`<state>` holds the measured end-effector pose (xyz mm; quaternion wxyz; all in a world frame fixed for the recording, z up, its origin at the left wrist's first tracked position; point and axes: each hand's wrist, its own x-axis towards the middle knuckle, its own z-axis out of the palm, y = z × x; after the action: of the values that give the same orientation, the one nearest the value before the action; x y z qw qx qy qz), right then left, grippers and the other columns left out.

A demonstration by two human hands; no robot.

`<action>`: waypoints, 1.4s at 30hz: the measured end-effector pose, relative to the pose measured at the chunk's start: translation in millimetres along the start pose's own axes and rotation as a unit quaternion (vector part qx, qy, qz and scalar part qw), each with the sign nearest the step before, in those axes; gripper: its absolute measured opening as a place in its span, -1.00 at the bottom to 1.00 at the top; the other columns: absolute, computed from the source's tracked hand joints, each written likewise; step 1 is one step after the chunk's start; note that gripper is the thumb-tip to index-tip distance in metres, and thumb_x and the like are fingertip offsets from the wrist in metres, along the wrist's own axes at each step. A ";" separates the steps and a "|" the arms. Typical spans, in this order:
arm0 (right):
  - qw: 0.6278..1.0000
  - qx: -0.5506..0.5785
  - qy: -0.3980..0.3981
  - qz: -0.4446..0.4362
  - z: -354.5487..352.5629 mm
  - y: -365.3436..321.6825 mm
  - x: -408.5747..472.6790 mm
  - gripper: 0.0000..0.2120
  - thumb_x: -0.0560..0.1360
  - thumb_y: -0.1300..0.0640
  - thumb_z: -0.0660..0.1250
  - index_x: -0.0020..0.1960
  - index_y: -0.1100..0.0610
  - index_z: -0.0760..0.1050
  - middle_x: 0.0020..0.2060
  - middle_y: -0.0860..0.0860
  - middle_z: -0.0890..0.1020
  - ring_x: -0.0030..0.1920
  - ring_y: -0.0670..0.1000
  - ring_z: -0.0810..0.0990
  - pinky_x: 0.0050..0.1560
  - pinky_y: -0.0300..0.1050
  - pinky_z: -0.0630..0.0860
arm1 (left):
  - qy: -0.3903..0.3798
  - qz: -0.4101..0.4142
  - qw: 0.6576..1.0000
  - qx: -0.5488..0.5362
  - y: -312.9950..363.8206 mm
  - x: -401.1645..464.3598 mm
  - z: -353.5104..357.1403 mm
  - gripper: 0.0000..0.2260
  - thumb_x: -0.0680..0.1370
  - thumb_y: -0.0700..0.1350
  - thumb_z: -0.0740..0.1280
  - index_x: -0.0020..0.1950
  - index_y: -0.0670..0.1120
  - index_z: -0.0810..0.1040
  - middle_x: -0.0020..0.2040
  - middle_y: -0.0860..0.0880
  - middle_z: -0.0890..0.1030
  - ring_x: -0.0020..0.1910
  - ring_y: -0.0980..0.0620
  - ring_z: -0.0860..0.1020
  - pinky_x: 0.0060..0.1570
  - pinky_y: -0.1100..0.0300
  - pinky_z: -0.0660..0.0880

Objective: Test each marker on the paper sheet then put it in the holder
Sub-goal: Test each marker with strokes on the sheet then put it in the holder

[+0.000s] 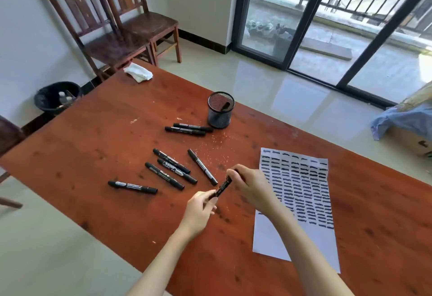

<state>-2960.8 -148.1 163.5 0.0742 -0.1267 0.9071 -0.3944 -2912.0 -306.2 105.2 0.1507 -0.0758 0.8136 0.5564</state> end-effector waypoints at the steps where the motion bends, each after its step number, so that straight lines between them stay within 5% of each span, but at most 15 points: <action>1: 1.000 -0.002 0.023 0.004 0.7 -0.1 5.6 -0.78 0.58 0.07 0.19 -0.11 0.14 0.55 -0.47 -0.05 0.50 -0.49 -0.13 0.43 -0.44 -0.24 0.28 | 0.010 -0.007 1.000 -0.008 -0.8 7.6 -4.7 -0.69 0.58 -0.19 0.21 0.32 -0.19 0.40 0.05 -0.06 0.53 -0.11 0.11 0.57 -0.11 0.28 0.56; 4: 0.984 0.051 0.172 0.006 -17.5 -10.4 34.8 -0.79 0.58 0.14 0.20 -0.11 0.15 0.58 -0.50 -0.09 0.49 -0.48 -0.11 0.46 -0.48 -0.32 0.28 | 0.055 -0.009 0.998 -0.017 0.2 29.7 -21.9 -0.69 0.57 -0.23 0.20 0.32 -0.16 0.40 0.04 -0.01 0.54 -0.03 0.08 0.58 0.04 0.13 0.54; 6: 0.957 0.093 0.274 -0.008 -40.0 -22.8 63.7 -0.76 0.57 0.09 0.15 -0.11 0.13 0.57 -0.48 -0.05 0.52 -0.47 -0.06 0.47 -0.44 -0.28 0.34 | 0.062 -0.001 0.998 -0.009 1.2 39.5 -33.1 -0.76 0.57 -0.22 0.19 0.22 -0.09 0.47 -0.02 0.03 0.56 -0.07 0.12 0.57 -0.02 0.20 0.53; 9: 0.942 0.104 0.318 0.001 -68.9 -35.3 115.6 -0.74 0.59 0.11 0.10 -0.14 0.11 0.53 -0.44 -0.01 0.55 -0.45 -0.06 0.49 -0.30 -0.15 0.42 | 0.058 -0.003 0.998 -0.013 -0.8 42.5 -44.8 -0.83 0.57 -0.22 0.18 0.06 -0.01 0.51 -0.06 0.04 0.59 -0.12 0.16 0.57 -0.11 0.30 0.48; 13: 0.966 0.053 0.247 0.046 -76.5 -19.1 181.6 -0.73 0.60 0.12 0.10 -0.06 0.20 0.53 -0.40 -0.04 0.55 -0.38 0.01 0.53 -0.16 -0.03 0.49 | 0.061 -0.027 0.997 -0.034 -9.8 29.9 -48.9 -0.80 0.58 -0.23 0.17 -0.04 0.02 0.54 -0.12 0.06 0.62 -0.13 0.15 0.58 -0.15 0.32 0.47; 17: 0.980 0.004 0.165 0.107 -48.8 15.7 210.6 -0.70 0.60 0.09 0.10 -0.05 0.28 0.51 -0.23 0.21 0.62 -0.18 0.22 0.56 -0.08 0.06 0.46 | 0.056 -0.044 0.997 -0.033 -21.3 17.8 -45.6 -0.80 0.57 -0.22 0.18 -0.07 0.04 0.53 -0.14 0.04 0.62 -0.15 0.16 0.58 -0.18 0.34 0.47; 21: 0.984 -0.008 0.110 0.138 -22.5 33.9 205.1 -0.69 0.59 0.07 0.10 -0.08 0.27 0.49 -0.26 0.15 0.54 -0.19 0.13 0.48 -0.23 -0.06 0.30 | 0.040 -0.053 0.997 -0.029 -24.5 15.3 -45.0 -0.81 0.58 -0.20 0.17 -0.06 0.04 0.53 -0.14 0.07 0.62 -0.16 0.18 0.58 -0.20 0.38 0.47; 25: 0.985 0.039 0.086 0.146 -14.4 35.7 198.2 -0.69 0.61 0.03 0.07 0.07 0.16 0.52 -0.20 0.11 0.59 -0.21 0.04 0.50 -0.10 -0.10 0.36 | 0.036 -0.053 0.997 -0.033 -21.6 18.1 -47.3 -0.81 0.58 -0.20 0.17 -0.05 0.02 0.53 -0.14 0.07 0.62 -0.16 0.17 0.58 -0.20 0.39 0.46; 30: 0.963 0.091 0.184 0.173 -14.0 35.5 187.5 -0.77 0.56 0.05 0.08 0.04 0.07 0.48 -0.21 0.07 0.61 -0.18 0.11 0.56 -0.05 0.00 0.49 | 0.035 -0.053 0.997 -0.036 -18.4 20.1 -49.3 -0.82 0.58 -0.20 0.17 -0.04 0.01 0.54 -0.13 0.07 0.62 -0.14 0.16 0.58 -0.18 0.38 0.47; 33: 0.945 0.080 0.246 0.201 2.6 30.2 159.0 -0.84 0.55 0.16 0.16 0.02 0.16 0.49 -0.12 0.12 0.62 -0.17 0.07 0.53 -0.18 -0.12 0.42 | 0.034 -0.052 0.997 -0.036 -16.6 21.2 -48.1 -0.82 0.58 -0.20 0.17 -0.04 0.01 0.53 -0.14 0.08 0.62 -0.14 0.16 0.58 -0.19 0.39 0.46; 35: 0.966 0.048 0.168 0.189 28.8 26.2 133.7 -0.87 0.56 0.16 0.20 0.01 0.20 0.48 -0.09 0.11 0.61 -0.19 -0.01 0.51 -0.20 -0.21 0.37 | 0.032 -0.054 0.997 -0.035 -14.4 20.5 -46.4 -0.83 0.58 -0.20 0.17 -0.03 0.01 0.53 -0.13 0.08 0.62 -0.13 0.16 0.59 -0.20 0.40 0.47; 39: 0.981 -0.111 -0.042 0.157 82.4 30.2 91.2 -0.73 0.52 -0.09 0.27 0.02 0.12 0.43 -0.08 0.02 0.54 -0.09 0.02 0.51 -0.12 -0.07 0.47 | 0.036 -0.053 0.997 -0.033 -12.8 16.1 -44.9 -0.81 0.58 -0.21 0.18 -0.06 0.04 0.53 -0.14 0.09 0.63 -0.14 0.18 0.59 -0.18 0.37 0.44; 42: 0.972 -0.177 -0.069 0.136 98.7 32.0 75.9 -0.76 0.53 0.00 0.25 0.07 0.15 0.39 -0.01 0.07 0.51 0.02 0.10 0.50 -0.11 -0.05 0.44 | 0.037 -0.048 0.998 -0.023 -11.7 11.6 -45.4 -0.81 0.58 -0.20 0.18 -0.06 0.05 0.53 -0.13 0.09 0.63 -0.14 0.19 0.60 -0.17 0.38 0.45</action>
<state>-3015.7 -217.7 70.4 0.1661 -0.0404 0.9639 -0.2043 -2926.8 -352.2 106.3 0.1453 -0.1386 0.8007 0.5644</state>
